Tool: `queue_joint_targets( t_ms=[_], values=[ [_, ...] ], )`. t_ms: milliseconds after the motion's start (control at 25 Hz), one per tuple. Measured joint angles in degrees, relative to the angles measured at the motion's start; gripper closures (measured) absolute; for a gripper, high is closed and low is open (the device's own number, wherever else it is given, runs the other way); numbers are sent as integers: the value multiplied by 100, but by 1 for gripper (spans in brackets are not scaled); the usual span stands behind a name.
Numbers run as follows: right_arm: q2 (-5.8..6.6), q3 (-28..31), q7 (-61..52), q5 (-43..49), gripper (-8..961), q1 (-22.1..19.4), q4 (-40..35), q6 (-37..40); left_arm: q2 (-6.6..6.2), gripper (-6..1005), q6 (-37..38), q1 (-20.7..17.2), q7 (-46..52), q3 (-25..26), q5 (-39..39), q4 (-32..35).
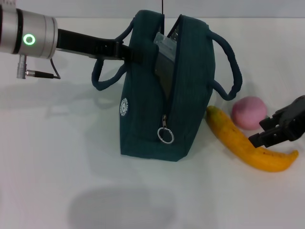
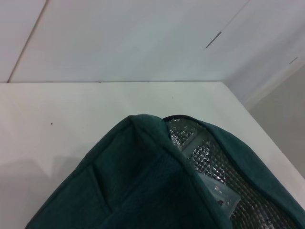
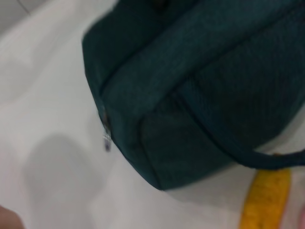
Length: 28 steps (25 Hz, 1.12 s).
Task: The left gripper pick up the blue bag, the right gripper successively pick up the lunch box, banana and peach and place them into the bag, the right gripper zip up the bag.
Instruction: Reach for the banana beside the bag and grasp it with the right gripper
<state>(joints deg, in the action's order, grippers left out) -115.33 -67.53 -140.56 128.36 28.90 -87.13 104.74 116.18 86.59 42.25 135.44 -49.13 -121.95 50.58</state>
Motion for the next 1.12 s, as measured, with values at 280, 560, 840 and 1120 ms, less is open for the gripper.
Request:
queue_joint_targets(
  t_ms=[280,560,840,1120],
  values=[
    [-13,-422,-614,946,395,550,66,-49,16,950,-60,41,0,0,14,-4],
    [-4,-706,-617,1199,392,932,940,-440,9,950,-188,57,0,0,15,-10],
    [-14,-1045,-588,1289,388,1149,1534,-859,5,950,-214,63,-19,0,14,-17],
    [-37,-1161,-582,1089,346,1194,1745,-944,19,950,-214,64,-95,0,14,-5]
  ],
)
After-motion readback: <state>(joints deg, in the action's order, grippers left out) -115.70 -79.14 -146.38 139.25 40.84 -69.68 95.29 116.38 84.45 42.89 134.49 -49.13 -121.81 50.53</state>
